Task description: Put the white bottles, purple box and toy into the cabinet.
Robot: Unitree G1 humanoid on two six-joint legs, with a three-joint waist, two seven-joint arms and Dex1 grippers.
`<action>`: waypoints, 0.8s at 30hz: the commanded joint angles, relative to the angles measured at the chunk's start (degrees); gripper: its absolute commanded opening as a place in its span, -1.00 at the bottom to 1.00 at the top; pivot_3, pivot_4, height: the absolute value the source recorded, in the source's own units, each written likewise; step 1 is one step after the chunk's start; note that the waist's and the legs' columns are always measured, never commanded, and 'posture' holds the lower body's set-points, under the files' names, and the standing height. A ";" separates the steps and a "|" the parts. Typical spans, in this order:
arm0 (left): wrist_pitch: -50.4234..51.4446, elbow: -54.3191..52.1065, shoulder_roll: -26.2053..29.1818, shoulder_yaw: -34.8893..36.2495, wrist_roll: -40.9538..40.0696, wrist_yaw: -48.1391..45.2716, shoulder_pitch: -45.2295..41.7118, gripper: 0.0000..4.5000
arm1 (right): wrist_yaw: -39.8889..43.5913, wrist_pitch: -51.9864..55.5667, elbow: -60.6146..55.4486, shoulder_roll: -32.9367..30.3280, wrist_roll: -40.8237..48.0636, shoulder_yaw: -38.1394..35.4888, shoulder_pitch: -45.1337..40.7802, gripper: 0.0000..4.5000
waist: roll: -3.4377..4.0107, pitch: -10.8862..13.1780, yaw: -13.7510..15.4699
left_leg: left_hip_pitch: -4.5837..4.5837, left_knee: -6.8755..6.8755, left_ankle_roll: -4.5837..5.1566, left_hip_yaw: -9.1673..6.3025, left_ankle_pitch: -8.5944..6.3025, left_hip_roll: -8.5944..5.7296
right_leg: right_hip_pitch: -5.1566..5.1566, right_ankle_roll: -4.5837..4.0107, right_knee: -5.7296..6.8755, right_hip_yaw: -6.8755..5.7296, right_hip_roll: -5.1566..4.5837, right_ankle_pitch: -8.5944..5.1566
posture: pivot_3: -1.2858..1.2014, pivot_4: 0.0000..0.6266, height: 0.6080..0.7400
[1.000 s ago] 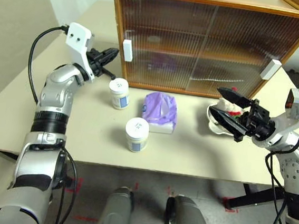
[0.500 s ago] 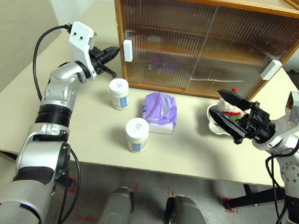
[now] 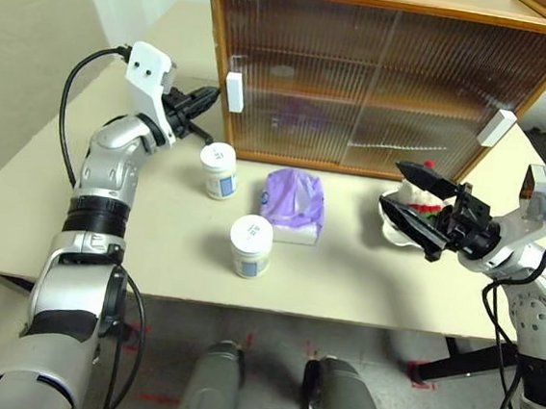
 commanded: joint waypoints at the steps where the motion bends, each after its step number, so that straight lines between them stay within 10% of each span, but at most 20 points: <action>1: 1.55 -2.36 -0.02 -0.42 -0.27 -0.71 1.00 -0.98 | 0.45 -0.80 0.75 0.29 -0.38 0.57 -0.51 1.00 | 0.00 0.00 -0.04 | 0.00 0.00 0.00 0.00 0.00 0.00 | 0.00 -0.01 0.00 0.00 0.00 0.00 | 0.08 -0.88 1.00; 24: 0.66 1.86 -3.79 -3.51 1.54 -1.44 -4.30 -0.98 | -1.29 -1.06 -0.72 1.05 -0.33 0.03 0.59 1.00 | 0.01 0.01 -0.65 | -0.01 0.09 0.00 -0.01 0.00 -0.01 | 0.02 -0.02 0.02 0.01 -0.01 -0.01 | 0.06 -0.90 1.00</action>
